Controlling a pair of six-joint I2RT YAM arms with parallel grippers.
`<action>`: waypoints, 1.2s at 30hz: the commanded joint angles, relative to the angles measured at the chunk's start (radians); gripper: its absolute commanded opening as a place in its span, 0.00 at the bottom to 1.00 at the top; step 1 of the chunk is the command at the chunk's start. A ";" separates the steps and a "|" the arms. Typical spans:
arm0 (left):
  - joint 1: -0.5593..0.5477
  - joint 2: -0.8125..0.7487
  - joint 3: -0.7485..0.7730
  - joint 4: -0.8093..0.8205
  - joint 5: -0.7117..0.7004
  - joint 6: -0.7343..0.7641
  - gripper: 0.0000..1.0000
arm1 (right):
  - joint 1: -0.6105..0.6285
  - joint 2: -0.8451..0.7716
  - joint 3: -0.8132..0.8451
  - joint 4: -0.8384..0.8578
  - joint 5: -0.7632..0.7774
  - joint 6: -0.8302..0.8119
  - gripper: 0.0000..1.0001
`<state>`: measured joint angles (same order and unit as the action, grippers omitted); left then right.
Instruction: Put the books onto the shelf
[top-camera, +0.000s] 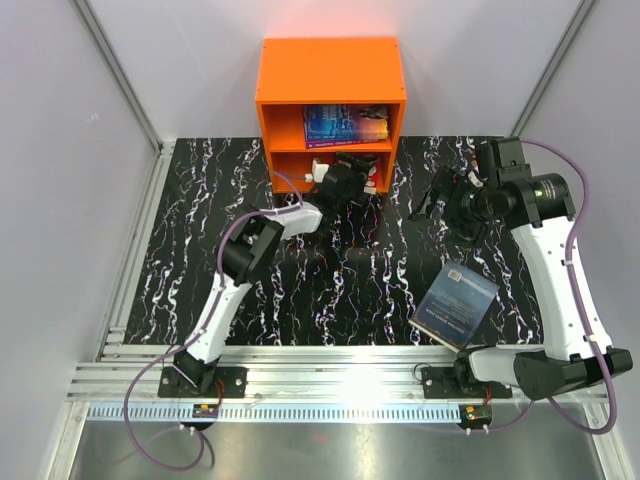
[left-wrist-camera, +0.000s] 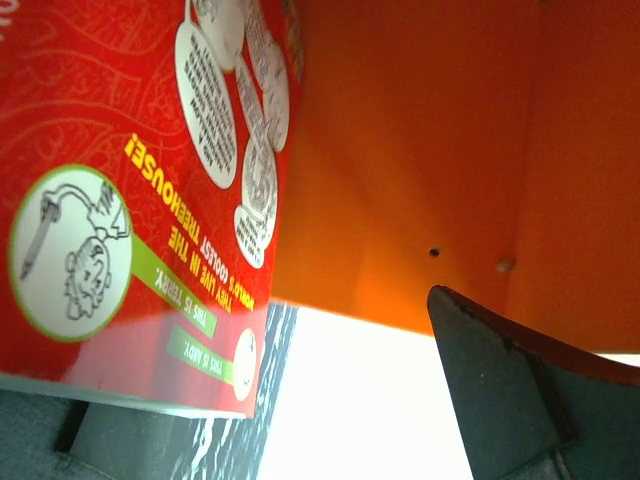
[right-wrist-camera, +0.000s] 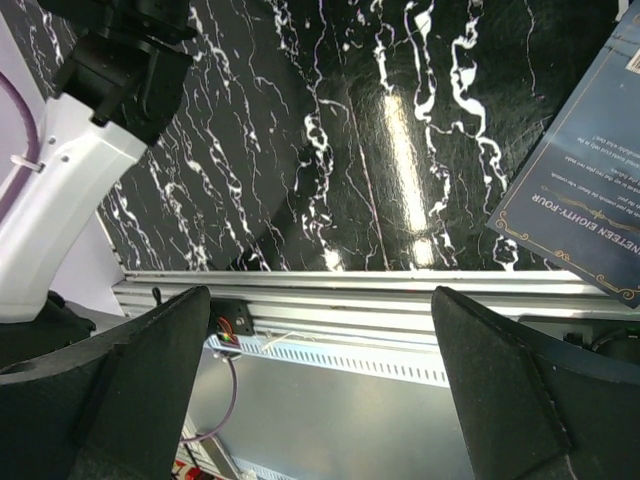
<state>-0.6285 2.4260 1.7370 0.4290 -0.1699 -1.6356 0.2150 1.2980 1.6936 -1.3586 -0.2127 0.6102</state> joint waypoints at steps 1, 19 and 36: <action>0.024 -0.112 0.013 -0.103 0.137 -0.113 0.99 | -0.006 -0.042 -0.015 -0.076 -0.042 -0.024 1.00; 0.012 -0.173 0.258 -0.836 0.139 -0.038 0.99 | -0.009 -0.105 -0.054 -0.065 -0.106 -0.044 1.00; 0.020 -0.440 -0.171 -0.869 -0.059 0.192 0.00 | -0.012 -0.137 -0.104 -0.045 -0.125 -0.040 1.00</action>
<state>-0.6136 1.9751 1.5295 -0.4545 -0.1802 -1.4975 0.2081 1.1713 1.6066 -1.3594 -0.3088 0.5728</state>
